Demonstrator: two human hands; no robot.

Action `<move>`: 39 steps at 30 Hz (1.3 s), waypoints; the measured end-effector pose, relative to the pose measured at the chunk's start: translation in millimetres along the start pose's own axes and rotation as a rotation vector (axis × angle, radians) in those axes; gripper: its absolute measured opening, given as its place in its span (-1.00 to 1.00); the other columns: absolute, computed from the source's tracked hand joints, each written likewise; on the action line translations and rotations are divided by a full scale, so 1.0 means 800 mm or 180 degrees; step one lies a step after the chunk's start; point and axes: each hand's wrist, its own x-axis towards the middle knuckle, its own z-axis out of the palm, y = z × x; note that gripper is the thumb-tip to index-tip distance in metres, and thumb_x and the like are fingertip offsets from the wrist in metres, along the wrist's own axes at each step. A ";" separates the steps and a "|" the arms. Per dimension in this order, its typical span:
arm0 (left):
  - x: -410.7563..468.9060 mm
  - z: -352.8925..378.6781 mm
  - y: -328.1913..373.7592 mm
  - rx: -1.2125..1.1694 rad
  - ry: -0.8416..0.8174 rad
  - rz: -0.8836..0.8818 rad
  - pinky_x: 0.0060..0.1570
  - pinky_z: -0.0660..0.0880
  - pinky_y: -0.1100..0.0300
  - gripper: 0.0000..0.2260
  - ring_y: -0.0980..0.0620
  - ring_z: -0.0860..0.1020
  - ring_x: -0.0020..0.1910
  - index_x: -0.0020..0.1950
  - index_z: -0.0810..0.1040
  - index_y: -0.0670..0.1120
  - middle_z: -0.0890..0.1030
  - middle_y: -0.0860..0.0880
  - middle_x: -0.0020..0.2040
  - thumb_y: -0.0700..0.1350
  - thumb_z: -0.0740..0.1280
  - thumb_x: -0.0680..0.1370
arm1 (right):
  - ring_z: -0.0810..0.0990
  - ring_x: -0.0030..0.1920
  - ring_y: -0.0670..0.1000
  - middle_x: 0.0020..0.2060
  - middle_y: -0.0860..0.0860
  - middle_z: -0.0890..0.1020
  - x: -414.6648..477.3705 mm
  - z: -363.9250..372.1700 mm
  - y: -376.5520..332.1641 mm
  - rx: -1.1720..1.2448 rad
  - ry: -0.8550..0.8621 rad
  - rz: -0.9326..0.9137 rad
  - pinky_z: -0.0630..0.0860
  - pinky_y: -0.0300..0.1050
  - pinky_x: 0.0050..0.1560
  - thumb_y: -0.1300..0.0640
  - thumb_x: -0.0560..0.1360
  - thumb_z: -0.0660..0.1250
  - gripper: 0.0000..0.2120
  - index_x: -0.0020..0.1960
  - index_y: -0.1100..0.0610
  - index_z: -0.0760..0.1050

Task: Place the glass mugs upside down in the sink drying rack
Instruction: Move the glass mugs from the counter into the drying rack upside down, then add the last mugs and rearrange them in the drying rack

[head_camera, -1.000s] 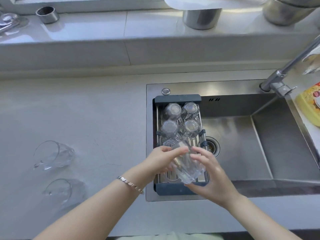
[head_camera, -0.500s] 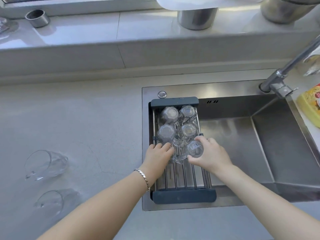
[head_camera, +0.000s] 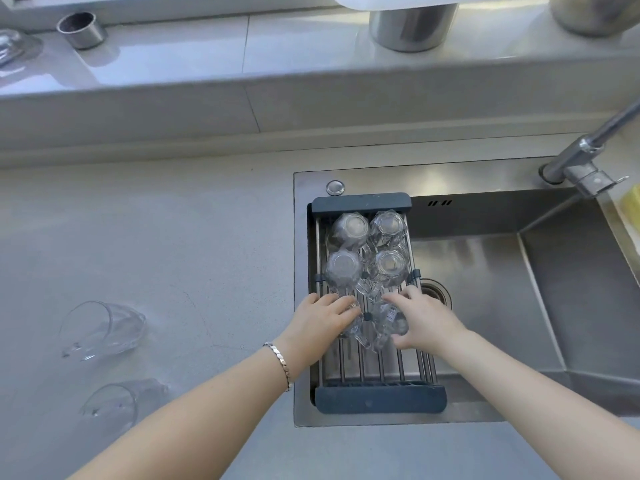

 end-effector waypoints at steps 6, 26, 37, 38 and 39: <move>0.006 0.004 0.009 0.0009 0.0030 -0.0457 -0.22 0.59 0.16 -0.24 0.01 0.68 -0.09 0.06 0.64 -0.01 0.69 -0.02 0.05 -0.12 0.68 -0.15 | 0.50 0.17 0.09 0.31 0.02 0.38 -0.012 0.028 0.000 0.0358 0.0760 0.0397 0.47 -0.06 0.05 -0.03 0.45 0.35 -0.39 0.43 0.03 0.23; -0.312 -0.028 -0.125 -0.1130 -0.0556 -0.3197 0.23 0.37 0.04 -0.34 -0.12 0.32 0.33 0.35 0.28 0.00 0.30 -0.06 0.34 0.28 0.33 0.37 | 0.41 0.31 0.05 0.33 0.06 0.39 0.011 0.053 -0.313 0.0710 -0.0181 -0.1214 0.37 -0.03 0.30 0.10 0.48 0.33 -0.48 0.40 0.09 0.26; -0.353 -0.010 -0.160 -0.2038 -0.0002 -0.3048 0.11 0.47 0.07 -0.42 -0.10 0.45 0.21 0.28 0.28 -0.03 0.46 -0.06 0.21 0.07 0.40 0.35 | 0.35 0.40 0.01 0.40 0.01 0.37 0.097 0.090 -0.486 0.2120 0.0100 -0.1089 0.30 -0.17 0.31 0.19 0.26 0.55 -0.13 0.44 0.09 0.17; -0.357 -0.008 -0.162 -0.2055 0.0054 -0.3083 0.11 0.46 0.08 -0.43 -0.09 0.45 0.20 0.27 0.28 -0.03 0.47 -0.06 0.19 0.07 0.40 0.34 | 0.41 0.34 0.00 0.34 -0.02 0.43 0.096 0.091 -0.487 0.2172 0.0216 -0.1035 0.34 -0.18 0.25 0.17 0.25 0.55 -0.19 0.39 0.07 0.23; -0.360 -0.006 -0.163 -0.2038 0.0113 -0.3096 0.11 0.45 0.08 -0.44 -0.09 0.45 0.21 0.26 0.29 -0.02 0.47 -0.05 0.19 0.08 0.40 0.34 | 0.46 0.28 -0.02 0.28 -0.03 0.47 0.092 0.090 -0.486 0.2244 0.0323 -0.0964 0.36 -0.21 0.20 0.17 0.25 0.55 -0.24 0.35 0.07 0.26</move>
